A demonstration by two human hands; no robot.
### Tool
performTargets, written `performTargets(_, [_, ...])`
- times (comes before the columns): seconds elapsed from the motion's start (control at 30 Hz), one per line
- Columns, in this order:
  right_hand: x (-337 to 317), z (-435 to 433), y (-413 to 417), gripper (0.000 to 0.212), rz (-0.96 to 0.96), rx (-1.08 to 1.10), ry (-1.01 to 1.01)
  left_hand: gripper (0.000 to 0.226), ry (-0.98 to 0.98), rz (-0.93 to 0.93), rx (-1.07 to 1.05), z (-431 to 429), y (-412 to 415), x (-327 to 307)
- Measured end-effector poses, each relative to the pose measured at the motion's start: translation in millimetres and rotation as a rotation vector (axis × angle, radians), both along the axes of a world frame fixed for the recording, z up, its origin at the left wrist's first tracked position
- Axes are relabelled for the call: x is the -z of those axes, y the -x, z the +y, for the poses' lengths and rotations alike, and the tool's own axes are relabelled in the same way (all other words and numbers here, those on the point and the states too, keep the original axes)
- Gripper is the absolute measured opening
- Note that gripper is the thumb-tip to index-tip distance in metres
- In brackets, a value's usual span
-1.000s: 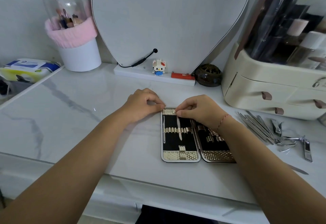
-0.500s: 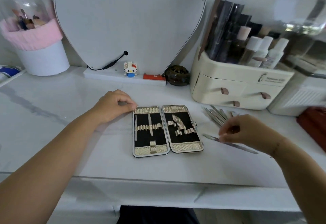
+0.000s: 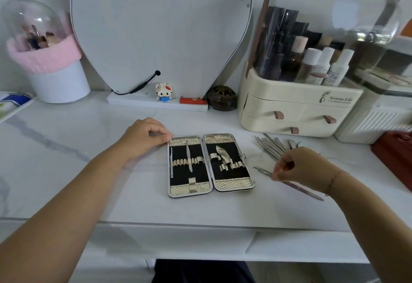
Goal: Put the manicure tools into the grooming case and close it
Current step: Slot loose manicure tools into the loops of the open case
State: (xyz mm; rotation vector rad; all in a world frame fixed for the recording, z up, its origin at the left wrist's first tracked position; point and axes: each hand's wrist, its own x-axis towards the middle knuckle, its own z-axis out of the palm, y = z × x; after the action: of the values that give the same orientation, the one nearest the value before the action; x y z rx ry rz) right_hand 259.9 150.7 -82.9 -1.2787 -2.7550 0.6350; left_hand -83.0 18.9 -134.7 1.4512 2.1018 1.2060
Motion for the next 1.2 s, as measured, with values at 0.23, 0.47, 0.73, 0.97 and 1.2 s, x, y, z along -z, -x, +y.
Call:
performTargets(0.23, [-1.2,-4.4,0.6,0.013,0.021,0.035,0.000,0.006,-0.007,-0.010,-0.007,1.1,0.4,1.4])
performTargets(0.47, [2.9,-6.7,-1.3,0.008,0.082,0.066,-0.007,0.009,-0.002,-0.015,-0.009,2.4,1.3,2.4])
performTargets(0.73, [5.9,-9.2,-5.7,0.009,0.163,0.129,0.115,0.010,-0.013,0.007,0.010,1.3,2.3,1.8])
performTargets(0.97, [5.8,-8.0,-4.3,0.007,0.158,0.127,0.155,0.010,0.000,-0.006,-0.001,0.6,2.1,1.6])
performTargets(1.2, [6.4,-9.4,-3.5,0.007,0.172,0.138,0.117,0.006,-0.012,-0.008,-0.002,1.8,1.7,2.4])
